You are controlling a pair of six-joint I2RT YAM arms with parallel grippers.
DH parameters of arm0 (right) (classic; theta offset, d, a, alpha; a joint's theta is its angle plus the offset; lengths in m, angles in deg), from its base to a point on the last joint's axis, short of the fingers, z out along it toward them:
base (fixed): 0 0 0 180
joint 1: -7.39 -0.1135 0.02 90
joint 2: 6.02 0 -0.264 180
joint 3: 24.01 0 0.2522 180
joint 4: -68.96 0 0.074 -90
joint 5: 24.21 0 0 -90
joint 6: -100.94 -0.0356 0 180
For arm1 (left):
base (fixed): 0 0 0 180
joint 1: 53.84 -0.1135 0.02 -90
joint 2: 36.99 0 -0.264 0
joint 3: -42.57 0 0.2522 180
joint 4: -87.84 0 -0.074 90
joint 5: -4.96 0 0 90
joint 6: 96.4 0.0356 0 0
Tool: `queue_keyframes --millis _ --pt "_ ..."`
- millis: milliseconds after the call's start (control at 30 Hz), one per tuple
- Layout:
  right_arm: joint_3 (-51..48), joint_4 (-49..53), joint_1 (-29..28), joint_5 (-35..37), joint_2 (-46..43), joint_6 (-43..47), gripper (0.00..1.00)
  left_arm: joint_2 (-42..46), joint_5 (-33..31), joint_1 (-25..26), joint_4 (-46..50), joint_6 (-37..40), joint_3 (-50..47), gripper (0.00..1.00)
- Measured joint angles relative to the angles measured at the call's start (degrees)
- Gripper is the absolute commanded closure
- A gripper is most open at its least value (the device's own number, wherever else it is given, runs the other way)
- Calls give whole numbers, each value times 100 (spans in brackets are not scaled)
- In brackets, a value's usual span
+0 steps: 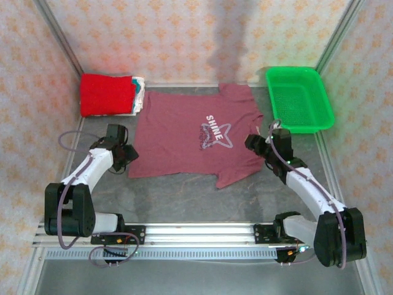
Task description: Fold and stack the t-shirts
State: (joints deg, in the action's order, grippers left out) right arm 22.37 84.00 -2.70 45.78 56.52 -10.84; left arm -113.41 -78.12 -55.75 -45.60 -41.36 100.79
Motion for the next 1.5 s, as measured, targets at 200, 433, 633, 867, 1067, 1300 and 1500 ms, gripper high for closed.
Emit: queue_keyframes --millis 200,433,633,867,1067,1300,1500 --pt "-63 -308 -57 -42 302 118 36 -188 210 0 42 -15 -57 50" --pt "-57 -483 -140 28 391 223 36 -273 98 254 90 -24 -258 49" --pt "-35 -542 -201 55 474 330 36 -275 -55 380 175 -85 -350 51" --pt "-28 -675 -205 57 476 409 35 -503 -186 380 127 -107 -415 67" --pt "-181 -931 -205 -153 457 400 34 -625 -337 380 66 -81 -400 97" --pt "-334 -632 -138 -195 -269 225 32 -553 -286 380 48 -105 -391 100" --pt "-699 -162 470 -350 -789 -212 34 -42 -245 380 127 -105 -264 100"
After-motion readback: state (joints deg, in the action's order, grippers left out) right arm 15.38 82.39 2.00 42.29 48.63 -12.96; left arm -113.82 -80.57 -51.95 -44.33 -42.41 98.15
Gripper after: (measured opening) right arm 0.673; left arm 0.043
